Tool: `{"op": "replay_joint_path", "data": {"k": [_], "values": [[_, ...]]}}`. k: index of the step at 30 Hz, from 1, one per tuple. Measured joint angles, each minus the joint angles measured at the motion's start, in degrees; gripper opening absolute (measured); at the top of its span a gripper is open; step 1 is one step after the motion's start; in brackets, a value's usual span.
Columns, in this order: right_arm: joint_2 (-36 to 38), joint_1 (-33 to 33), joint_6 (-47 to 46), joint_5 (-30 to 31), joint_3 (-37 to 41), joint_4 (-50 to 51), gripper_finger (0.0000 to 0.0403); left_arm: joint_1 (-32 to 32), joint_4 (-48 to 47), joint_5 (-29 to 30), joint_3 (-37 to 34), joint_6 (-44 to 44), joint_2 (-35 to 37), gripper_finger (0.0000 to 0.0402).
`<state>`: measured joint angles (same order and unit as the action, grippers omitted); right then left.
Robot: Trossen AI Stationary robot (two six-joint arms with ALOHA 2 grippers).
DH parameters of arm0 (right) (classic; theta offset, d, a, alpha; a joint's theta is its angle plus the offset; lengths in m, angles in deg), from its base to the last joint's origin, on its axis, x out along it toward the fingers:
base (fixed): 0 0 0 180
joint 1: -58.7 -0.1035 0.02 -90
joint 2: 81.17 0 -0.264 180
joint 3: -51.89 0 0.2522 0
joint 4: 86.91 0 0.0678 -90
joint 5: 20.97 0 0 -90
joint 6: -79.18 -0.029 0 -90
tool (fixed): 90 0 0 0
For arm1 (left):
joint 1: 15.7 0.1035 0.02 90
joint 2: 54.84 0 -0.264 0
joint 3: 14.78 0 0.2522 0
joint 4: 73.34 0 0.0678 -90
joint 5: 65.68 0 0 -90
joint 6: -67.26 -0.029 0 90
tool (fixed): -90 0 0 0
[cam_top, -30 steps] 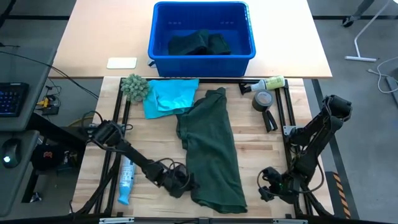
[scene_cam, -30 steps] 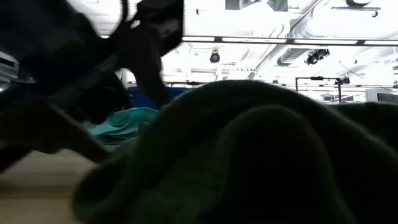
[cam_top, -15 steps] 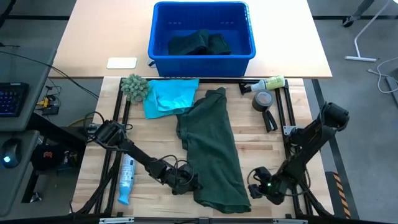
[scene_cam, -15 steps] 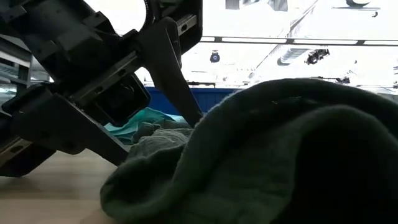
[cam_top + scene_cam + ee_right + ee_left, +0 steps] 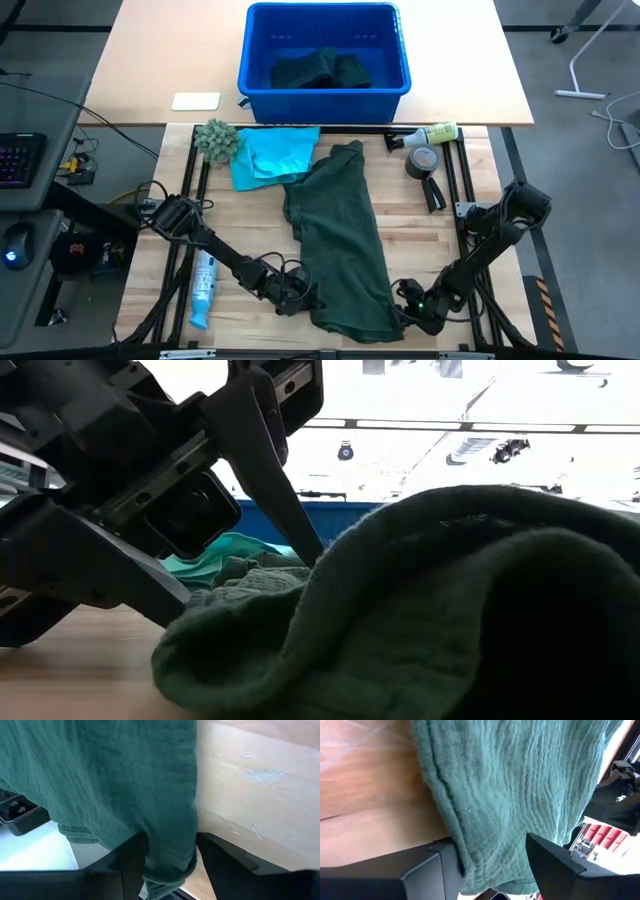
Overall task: Fold laundry
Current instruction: Fold the green polo shirt from the blue laundry bin
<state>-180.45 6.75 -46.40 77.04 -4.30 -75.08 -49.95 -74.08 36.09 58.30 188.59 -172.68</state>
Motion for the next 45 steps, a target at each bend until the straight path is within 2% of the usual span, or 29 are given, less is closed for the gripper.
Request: {"op": "replay_joint_path", "data": {"k": [5,8,10,12,14,17,22,27,36,45], "values": [[-0.1,1.2,-0.2,-0.5,0.0,0.6,0.0173,-0.1,0.0,1.0,0.0,-0.4,0.0,0.0178],[-0.2,2.3,1.1,-0.6,0.0,0.7,0.0141,-0.2,0.2,1.6,0.1,-2.5,0.0,0.0157],[-0.2,3.0,3.2,-0.5,0.1,0.5,0.0083,0.0,0.3,1.7,0.1,-4.0,0.0,0.0119],[-0.3,3.3,5.5,-0.3,0.1,0.2,0.0024,0.3,0.2,3.3,0.1,-4.9,0.0,0.0055],[-0.4,3.9,7.5,-0.2,0.2,-0.3,0.0015,0.7,0.9,5.8,0.0,-5.5,-0.1,0.0016],[-0.4,4.0,9.5,-0.5,0.2,-1.2,0.0003,1.5,1.7,6.9,0.0,-7.1,-0.2,0.0006],[-0.3,4.0,10.6,-1.7,0.3,-4.6,0.0001,1.6,3.7,5.6,-0.1,-8.1,-0.2,0.0001],[4.8,2.8,13.1,-1.2,0.2,-6.5,0.0001,1.0,3.3,2.7,-0.6,-10.0,2.9,0.0000],[15.5,0.8,13.6,4.5,0.2,-2.5,0.0000,-0.8,0.7,2.3,-0.3,-10.6,10.6,0.0000],[19.3,3.0,15.0,10.7,0.2,-2.8,0.0000,0.2,1.1,4.5,-0.2,-10.9,13.9,0.0000]]}}
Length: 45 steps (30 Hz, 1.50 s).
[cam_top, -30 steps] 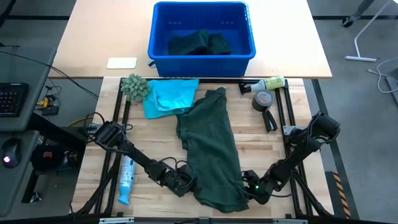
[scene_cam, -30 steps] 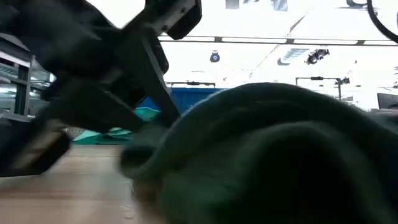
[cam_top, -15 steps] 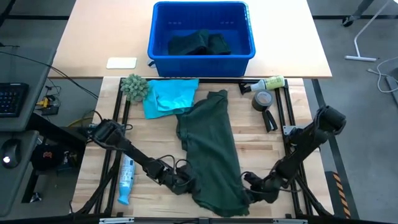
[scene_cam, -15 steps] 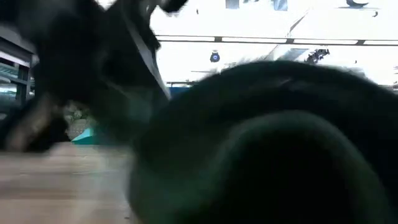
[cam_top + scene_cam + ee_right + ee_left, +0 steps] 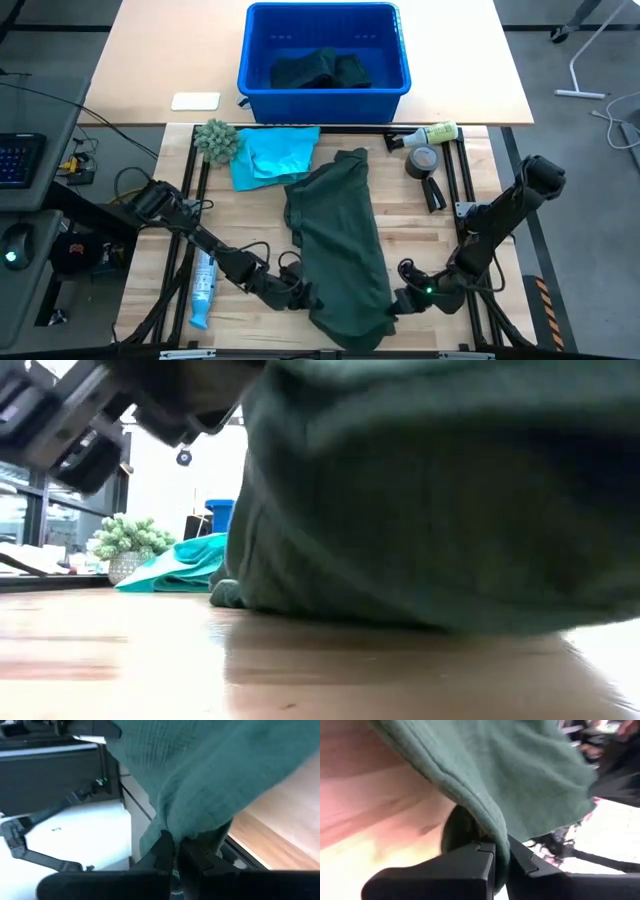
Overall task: Fold laundry
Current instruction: Fold the green polo shirt from the blue laundry bin
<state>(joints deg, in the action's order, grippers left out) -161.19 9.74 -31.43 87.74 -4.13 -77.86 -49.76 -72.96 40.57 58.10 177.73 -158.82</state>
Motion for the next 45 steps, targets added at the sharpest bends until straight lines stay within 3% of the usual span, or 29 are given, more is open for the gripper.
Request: {"op": "replay_joint_path", "data": {"k": [8,18,24,33,45], "values": [[4.3,3.2,4.0,3.7,0.0,-0.2,0.0000,1.5,-2.0,3.8,0.1,-3.3,5.8,0.0000],[9.3,10.2,8.9,10.9,-0.1,2.0,0.0000,1.9,-22.4,15.2,0.2,-3.9,16.3,0.0000],[9.9,17.6,9.8,11.7,-0.1,6.2,0.0000,5.0,-32.7,20.9,0.2,-2.3,19.0,0.0000],[9.9,31.8,16.7,11.6,-0.1,7.6,0.0000,16.1,-34.9,19.9,0.2,-10.4,18.9,0.0000],[9.9,50.6,26.0,5.3,-0.1,8.0,0.0000,28.6,-36.4,19.7,0.2,-20.3,18.9,0.0000]]}}
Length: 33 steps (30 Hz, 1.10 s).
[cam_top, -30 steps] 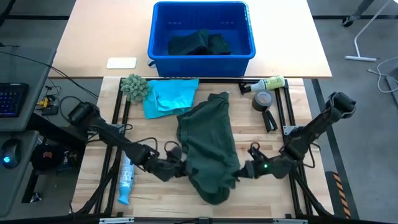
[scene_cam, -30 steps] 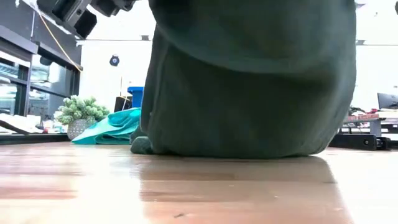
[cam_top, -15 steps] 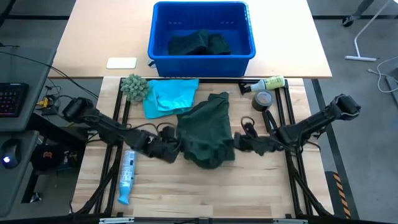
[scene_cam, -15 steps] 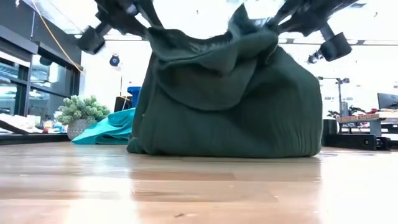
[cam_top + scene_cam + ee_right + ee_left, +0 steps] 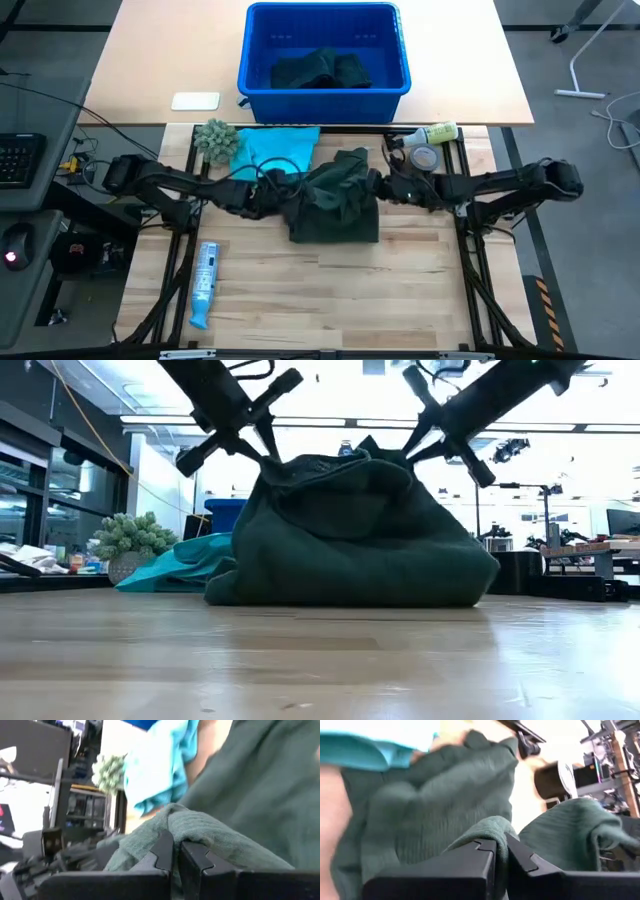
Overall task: Fold laundry
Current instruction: Fold the green polo shirt from the blue laundry bin
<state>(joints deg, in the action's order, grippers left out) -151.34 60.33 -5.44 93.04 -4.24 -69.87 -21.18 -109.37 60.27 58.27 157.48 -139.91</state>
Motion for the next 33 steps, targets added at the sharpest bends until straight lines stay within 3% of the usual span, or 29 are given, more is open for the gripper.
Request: {"op": "replay_joint_path", "data": {"k": [9,20,33], "values": [[-0.8,10.9,5.4,-5.2,0.0,1.2,0.0000,5.9,-4.0,3.4,-0.9,-2.6,0.0,0.0000],[-3.9,14.9,8.9,-5.9,0.0,1.7,0.0005,9.0,-4.0,3.2,-2.5,-4.4,-0.1,0.0000],[-6.4,16.0,15.1,-5.0,0.0,1.7,0.0102,9.6,-3.5,-3.8,-2.6,-6.4,-5.6,0.0001]]}}
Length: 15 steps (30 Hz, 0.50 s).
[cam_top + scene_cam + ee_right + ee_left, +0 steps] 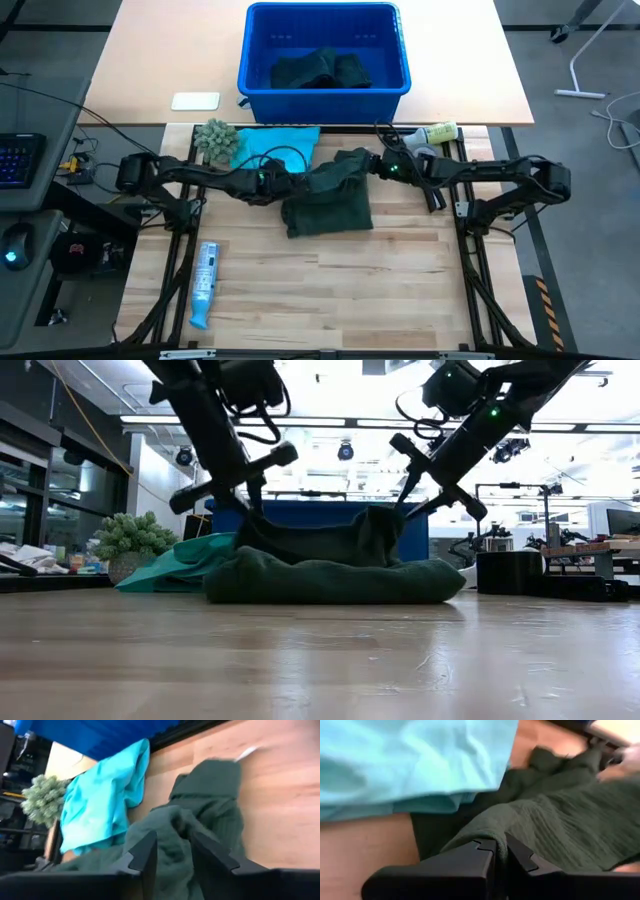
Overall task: Fold laundry
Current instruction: Fold the green polo shirt from the blue laundry bin
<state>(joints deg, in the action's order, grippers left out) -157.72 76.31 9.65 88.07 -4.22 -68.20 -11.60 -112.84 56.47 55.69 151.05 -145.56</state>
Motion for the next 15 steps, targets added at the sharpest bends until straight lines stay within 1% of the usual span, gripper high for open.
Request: {"op": "replay_joint_path", "data": {"k": [5,9,12,15], "values": [[0.0,2.9,0.9,0.2,0.0,0.0,0.0113,0.0,-0.2,-0.2,0.0,-0.2,-1.4,0.0001],[0.0,4.6,0.5,-4.4,0.0,0.0,0.0114,1.1,0.0,2.9,0.0,-3.3,-1.3,0.0001],[0.0,4.5,2.6,-7.7,0.0,0.0,0.0114,2.6,0.9,3.3,0.0,-7.8,-1.3,0.0001],[0.0,4.2,4.2,-9.5,0.0,0.0,0.0114,3.9,3.4,3.0,0.0,-14.3,-1.3,0.0001]]}}
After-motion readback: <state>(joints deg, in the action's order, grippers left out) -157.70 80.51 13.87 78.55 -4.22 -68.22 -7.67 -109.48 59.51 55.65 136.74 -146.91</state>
